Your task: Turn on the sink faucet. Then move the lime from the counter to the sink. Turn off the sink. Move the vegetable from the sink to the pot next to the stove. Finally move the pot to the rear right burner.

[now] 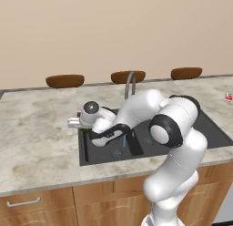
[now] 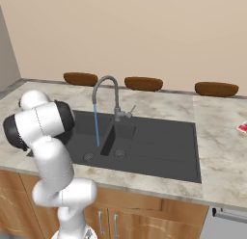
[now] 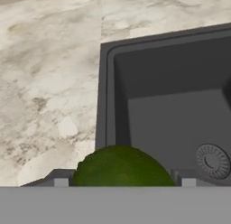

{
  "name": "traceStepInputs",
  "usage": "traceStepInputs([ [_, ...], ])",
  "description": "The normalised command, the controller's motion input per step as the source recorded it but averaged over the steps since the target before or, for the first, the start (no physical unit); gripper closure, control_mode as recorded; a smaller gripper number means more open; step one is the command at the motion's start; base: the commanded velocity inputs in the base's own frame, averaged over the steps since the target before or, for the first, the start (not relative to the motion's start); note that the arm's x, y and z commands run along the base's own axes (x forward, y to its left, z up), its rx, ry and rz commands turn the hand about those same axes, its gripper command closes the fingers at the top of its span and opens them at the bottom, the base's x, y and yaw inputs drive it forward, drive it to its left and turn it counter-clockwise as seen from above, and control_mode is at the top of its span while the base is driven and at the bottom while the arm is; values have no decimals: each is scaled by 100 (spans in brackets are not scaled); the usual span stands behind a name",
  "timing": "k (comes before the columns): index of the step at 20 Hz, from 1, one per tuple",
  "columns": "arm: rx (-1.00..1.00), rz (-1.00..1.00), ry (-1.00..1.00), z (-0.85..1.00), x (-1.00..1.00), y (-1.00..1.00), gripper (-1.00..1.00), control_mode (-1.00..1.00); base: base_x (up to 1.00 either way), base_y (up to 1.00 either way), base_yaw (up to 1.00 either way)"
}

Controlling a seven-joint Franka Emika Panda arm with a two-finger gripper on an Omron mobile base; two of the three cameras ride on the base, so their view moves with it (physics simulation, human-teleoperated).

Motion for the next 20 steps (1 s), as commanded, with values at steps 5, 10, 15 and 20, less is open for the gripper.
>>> traceStepInputs([
  [5,8,-8,0,44,0,-76,100,-100,0,0,0],
  [10,3,-2,4,9,0,-60,100,-100,0,0,0],
  [15,0,0,7,0,7,-43,100,-100,0,0,0],
  [20,0,0,8,-13,24,-16,100,-100,0,0,0],
])
